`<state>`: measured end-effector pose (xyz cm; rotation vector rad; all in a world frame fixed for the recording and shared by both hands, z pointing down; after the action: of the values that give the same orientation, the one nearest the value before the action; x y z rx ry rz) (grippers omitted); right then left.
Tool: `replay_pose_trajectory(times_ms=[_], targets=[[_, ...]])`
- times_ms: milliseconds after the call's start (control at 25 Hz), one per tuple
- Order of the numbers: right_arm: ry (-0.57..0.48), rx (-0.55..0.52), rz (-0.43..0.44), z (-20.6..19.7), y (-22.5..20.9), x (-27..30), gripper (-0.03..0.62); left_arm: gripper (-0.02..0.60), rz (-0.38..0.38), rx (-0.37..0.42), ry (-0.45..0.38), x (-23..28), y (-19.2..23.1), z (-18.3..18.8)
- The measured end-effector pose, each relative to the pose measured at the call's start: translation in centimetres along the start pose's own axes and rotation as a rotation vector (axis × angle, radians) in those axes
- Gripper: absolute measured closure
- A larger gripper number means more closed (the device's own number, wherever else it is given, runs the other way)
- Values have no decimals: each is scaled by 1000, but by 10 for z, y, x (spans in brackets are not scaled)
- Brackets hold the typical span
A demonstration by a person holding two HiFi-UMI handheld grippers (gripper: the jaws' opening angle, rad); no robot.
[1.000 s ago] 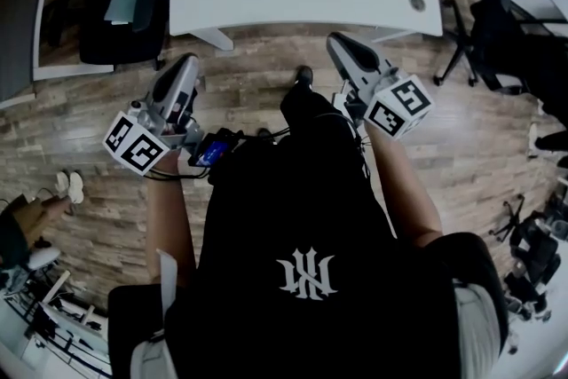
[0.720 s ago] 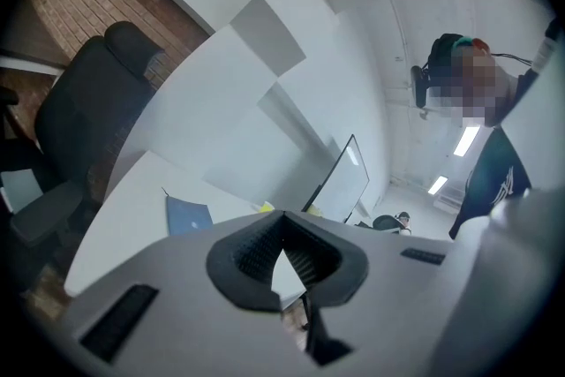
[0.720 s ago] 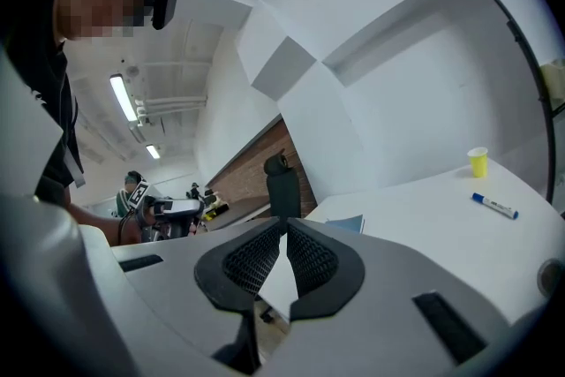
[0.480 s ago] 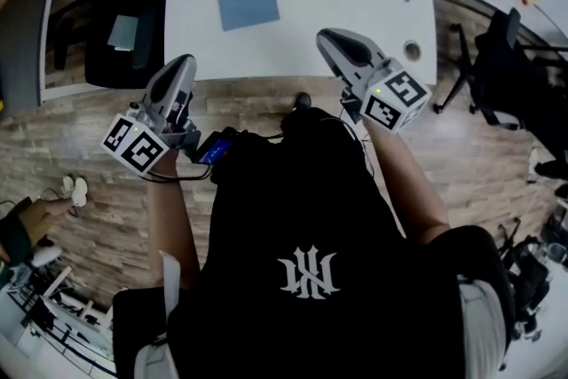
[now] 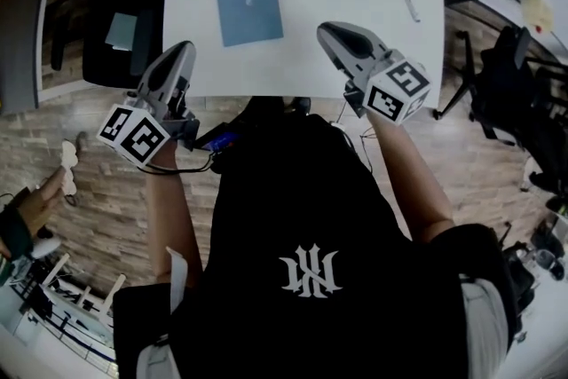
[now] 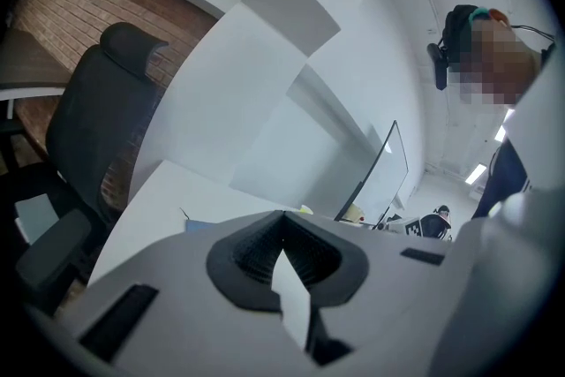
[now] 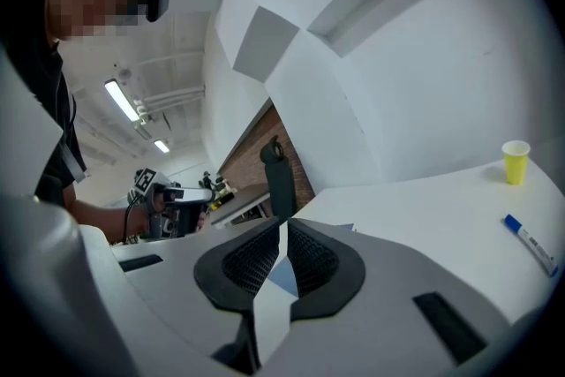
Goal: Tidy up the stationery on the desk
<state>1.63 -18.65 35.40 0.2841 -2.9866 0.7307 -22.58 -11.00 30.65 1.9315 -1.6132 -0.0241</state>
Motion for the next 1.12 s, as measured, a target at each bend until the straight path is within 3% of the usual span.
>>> replay_pose_trajectory(times_ms=[360, 560, 680, 840, 1120], targets=[[76, 49, 8, 8, -46, 57, 543, 578, 21, 129, 137, 75, 50, 1], [93, 102, -8, 3, -70, 91, 542, 529, 5, 197, 232, 109, 74, -7], [119, 132, -22, -5, -84, 104, 532, 508, 3, 191, 321, 131, 89, -27], [167, 192, -46, -26, -99, 120, 471, 491, 14, 171, 429, 149, 105, -52], [261, 277, -88, -58, -120, 136, 419, 451, 60, 167, 549, 169, 126, -81]])
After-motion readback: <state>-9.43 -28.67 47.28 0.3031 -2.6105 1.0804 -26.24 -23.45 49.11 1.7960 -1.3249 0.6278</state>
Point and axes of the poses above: the fingertips, and each gripper's own axes: x forward along the fingers, y to its left, z out of its top, the point moved 3 cm from there along -x, backward along the fingers, and after that the axes turned 14 degrees about z, right-handed, at the moved point
